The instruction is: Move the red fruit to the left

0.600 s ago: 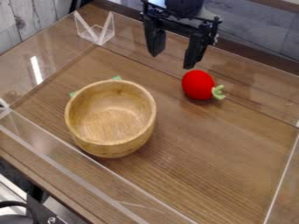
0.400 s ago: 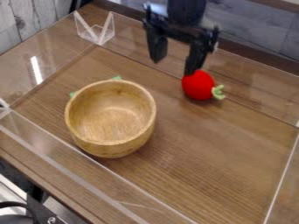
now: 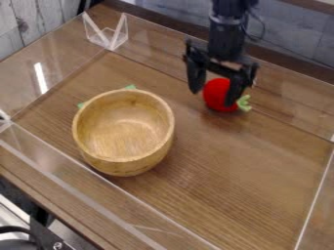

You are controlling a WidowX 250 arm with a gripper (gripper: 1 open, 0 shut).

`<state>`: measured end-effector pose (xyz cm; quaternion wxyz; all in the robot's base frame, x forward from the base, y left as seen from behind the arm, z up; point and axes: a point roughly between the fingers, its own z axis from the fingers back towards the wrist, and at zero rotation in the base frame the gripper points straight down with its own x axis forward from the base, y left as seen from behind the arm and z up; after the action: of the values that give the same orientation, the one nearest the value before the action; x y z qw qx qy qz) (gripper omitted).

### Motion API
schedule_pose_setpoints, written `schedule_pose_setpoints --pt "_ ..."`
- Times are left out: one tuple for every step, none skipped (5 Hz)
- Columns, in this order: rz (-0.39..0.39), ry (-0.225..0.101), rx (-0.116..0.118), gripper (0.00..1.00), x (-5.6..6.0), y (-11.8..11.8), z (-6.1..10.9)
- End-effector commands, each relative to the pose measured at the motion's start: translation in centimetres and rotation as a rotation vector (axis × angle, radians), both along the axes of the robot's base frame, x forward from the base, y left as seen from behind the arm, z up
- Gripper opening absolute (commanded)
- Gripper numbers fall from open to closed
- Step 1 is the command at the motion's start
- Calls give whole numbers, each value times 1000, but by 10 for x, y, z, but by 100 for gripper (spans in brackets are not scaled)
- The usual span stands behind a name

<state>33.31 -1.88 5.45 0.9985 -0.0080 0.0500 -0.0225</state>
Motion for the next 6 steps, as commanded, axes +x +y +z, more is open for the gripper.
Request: schedule_pose_setpoints --pt "15 -97 -11 100 24 0 10" --pt "49 -110 -15 0 31 2 4" --pt "78 -127 -24 0 37 6 4" --pt "85 -143 -50 100 35 8 8" --pt "88 -157 -67 100 33 8 12" --pt "91 -161 -69 0 34 13 20"
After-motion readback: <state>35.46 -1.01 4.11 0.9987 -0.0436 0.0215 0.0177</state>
